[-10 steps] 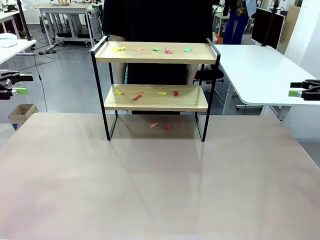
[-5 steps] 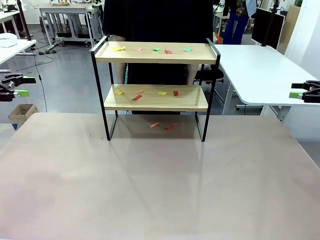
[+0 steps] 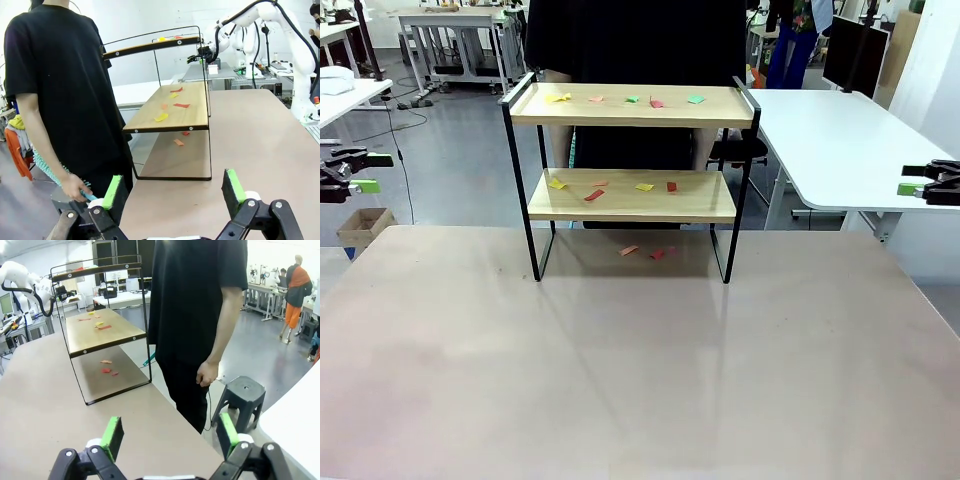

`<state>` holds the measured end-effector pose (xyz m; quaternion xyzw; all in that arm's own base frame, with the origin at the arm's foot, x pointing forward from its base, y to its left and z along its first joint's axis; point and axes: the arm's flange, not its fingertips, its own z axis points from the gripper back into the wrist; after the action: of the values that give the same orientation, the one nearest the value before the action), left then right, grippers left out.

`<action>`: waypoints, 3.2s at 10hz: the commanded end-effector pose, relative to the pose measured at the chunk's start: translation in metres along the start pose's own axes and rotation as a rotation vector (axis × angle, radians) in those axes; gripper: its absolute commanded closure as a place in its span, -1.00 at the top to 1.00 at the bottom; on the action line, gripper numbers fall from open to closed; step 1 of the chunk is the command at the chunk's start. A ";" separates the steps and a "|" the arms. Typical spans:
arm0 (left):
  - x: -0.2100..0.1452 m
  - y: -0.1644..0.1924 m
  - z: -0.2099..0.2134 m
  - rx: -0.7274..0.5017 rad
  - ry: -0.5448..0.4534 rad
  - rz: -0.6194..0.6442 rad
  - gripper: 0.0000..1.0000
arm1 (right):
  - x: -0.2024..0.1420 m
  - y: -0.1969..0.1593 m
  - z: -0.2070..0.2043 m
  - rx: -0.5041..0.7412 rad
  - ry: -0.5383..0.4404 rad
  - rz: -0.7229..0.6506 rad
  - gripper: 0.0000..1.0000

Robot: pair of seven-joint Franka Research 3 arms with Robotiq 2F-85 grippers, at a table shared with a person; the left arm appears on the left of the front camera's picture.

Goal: Clean the shelf.
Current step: Pick up the Duster handed by the human.

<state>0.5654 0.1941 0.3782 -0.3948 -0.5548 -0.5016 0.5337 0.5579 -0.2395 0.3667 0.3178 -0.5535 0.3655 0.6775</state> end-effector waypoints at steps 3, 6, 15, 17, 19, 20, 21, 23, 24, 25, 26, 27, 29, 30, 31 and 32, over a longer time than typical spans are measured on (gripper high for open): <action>0.000 0.000 0.000 0.002 0.001 -0.003 1.00 | 0.001 0.000 0.000 -0.001 -0.002 0.001 1.00; 0.000 0.000 0.000 0.002 0.001 -0.003 1.00 | 0.001 0.000 0.000 -0.001 -0.002 0.001 1.00; 0.000 0.000 0.000 0.002 0.001 -0.003 1.00 | 0.001 0.000 0.000 -0.001 -0.002 0.001 1.00; 0.000 0.000 0.000 0.002 0.001 -0.003 1.00 | 0.001 0.000 0.000 -0.001 -0.002 0.001 1.00; 0.000 0.000 0.000 0.002 0.001 -0.003 1.00 | 0.001 0.000 0.000 -0.001 -0.002 0.001 1.00; 0.000 0.000 0.000 0.002 0.001 -0.003 1.00 | 0.001 0.000 0.000 -0.001 -0.002 0.001 1.00; 0.000 0.000 0.000 0.002 0.001 -0.003 1.00 | 0.001 0.000 0.000 -0.001 -0.002 0.001 1.00; 0.000 0.000 0.000 0.002 0.001 -0.003 1.00 | 0.001 0.000 0.000 -0.001 -0.002 0.001 1.00; 0.000 0.000 0.000 0.002 0.001 -0.003 1.00 | 0.001 0.000 0.000 -0.001 -0.002 0.001 1.00; 0.000 0.000 0.000 0.000 0.000 0.000 1.00 | 0.001 0.000 0.000 -0.001 -0.002 0.001 1.00; 0.025 0.001 0.007 0.036 0.038 0.050 1.00 | 0.001 0.000 0.000 -0.001 -0.002 0.001 1.00; 0.050 0.000 0.012 0.051 0.075 0.089 1.00 | 0.001 0.000 0.000 -0.001 -0.002 0.001 1.00; 0.113 -0.009 0.029 0.157 0.243 0.114 1.00 | 0.001 0.000 0.000 -0.001 -0.002 0.001 1.00; 0.144 -0.012 0.039 0.206 0.298 0.149 1.00 | 0.001 0.000 0.000 -0.001 -0.002 0.001 1.00; 0.173 -0.019 0.045 0.260 0.341 0.177 1.00 | 0.001 0.000 0.000 -0.001 -0.002 0.001 1.00; 0.202 -0.030 0.046 0.297 0.378 0.186 1.00 | 0.001 0.000 0.000 -0.001 -0.002 0.001 1.00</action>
<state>0.5140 0.2321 0.5736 -0.2613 -0.4986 -0.4391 0.7002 0.5574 -0.2405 0.3661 0.3176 -0.5535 0.3647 0.6781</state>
